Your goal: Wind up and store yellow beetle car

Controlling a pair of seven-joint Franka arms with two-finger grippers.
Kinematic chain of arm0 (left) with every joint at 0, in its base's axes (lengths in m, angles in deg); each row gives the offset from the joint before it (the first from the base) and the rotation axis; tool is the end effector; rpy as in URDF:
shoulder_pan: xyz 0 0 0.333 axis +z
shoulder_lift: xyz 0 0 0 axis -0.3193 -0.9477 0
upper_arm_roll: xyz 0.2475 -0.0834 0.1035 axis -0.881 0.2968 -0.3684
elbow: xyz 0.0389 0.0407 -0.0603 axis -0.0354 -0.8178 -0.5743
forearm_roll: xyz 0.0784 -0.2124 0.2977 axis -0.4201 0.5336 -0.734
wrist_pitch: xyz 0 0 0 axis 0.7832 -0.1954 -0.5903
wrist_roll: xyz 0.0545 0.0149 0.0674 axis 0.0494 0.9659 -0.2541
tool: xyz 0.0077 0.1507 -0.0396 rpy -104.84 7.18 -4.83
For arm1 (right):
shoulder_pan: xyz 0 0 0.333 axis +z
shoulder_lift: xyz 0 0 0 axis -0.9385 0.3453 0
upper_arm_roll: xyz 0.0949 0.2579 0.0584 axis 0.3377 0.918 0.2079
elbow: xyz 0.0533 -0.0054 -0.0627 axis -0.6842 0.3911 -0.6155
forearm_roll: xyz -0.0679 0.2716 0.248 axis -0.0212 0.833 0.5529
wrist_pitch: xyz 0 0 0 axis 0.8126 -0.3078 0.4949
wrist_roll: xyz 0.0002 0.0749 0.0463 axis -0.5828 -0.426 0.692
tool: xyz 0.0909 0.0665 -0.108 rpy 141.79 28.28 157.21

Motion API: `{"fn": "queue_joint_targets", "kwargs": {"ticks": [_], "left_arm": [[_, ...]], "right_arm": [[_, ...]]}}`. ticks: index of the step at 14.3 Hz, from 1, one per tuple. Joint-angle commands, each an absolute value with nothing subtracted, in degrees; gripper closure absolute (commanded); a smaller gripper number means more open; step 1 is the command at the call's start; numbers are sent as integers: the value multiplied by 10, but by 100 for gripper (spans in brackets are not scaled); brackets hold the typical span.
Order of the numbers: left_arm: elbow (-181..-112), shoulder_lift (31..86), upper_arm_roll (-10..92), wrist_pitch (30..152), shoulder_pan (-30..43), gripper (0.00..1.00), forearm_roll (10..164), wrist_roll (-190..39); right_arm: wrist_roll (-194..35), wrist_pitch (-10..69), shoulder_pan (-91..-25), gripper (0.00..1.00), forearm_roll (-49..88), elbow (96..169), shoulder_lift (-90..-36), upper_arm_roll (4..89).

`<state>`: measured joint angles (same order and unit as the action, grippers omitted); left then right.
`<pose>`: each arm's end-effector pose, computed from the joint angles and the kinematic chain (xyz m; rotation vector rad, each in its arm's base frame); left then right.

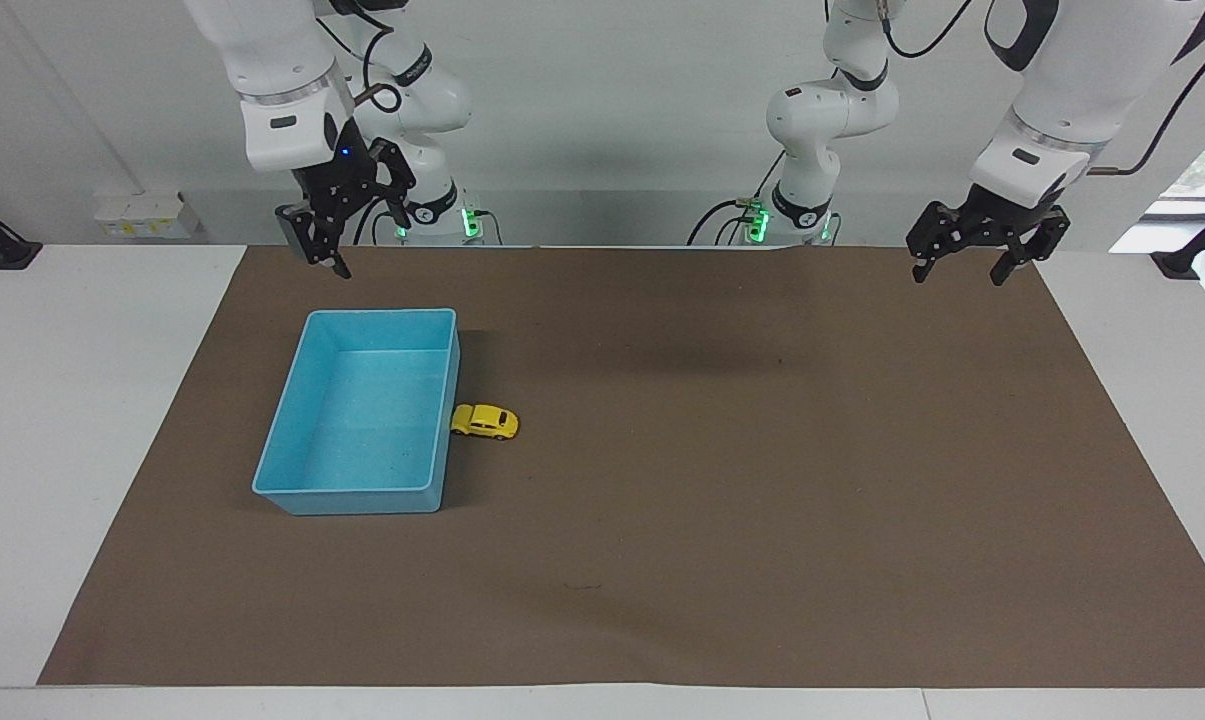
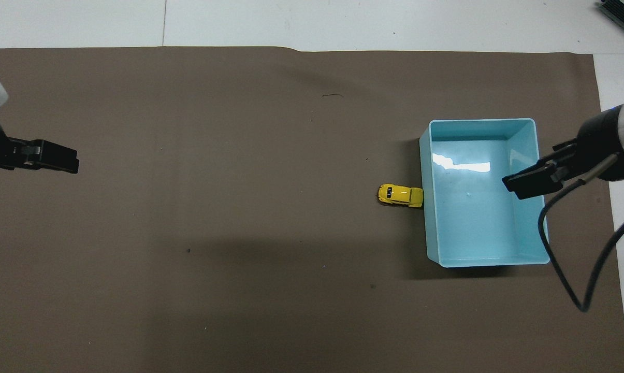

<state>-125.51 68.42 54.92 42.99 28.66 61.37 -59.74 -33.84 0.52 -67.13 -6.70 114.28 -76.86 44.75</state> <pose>0.5334 -0.0614 0.5525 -3.1280 0.1855 -0.0434 0.5325 0.0910 0.5667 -2.6327 -1.5988 -0.0988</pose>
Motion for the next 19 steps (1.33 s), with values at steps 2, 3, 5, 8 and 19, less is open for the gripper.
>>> {"fn": "queue_joint_targets", "kwargs": {"ticks": [2,3,5,8,19], "left_arm": [[-1256,692,553,418,293,0,622,-600],[-1255,691,553,422,293,0,622,-601],[-1255,690,552,428,288,0,621,-599],[-1253,687,540,428,281,0,623,-602],[-1251,689,473,394,206,0,623,-600]], "right_arm": [[-227,78,-676,0,-52,1213,-778,483],[-209,97,-676,0,-52,1218,-770,495],[-186,117,-662,0,-52,1221,-747,499],[-166,135,-654,0,-54,1232,-712,499],[-149,325,-616,0,-92,1462,-734,499]]}}
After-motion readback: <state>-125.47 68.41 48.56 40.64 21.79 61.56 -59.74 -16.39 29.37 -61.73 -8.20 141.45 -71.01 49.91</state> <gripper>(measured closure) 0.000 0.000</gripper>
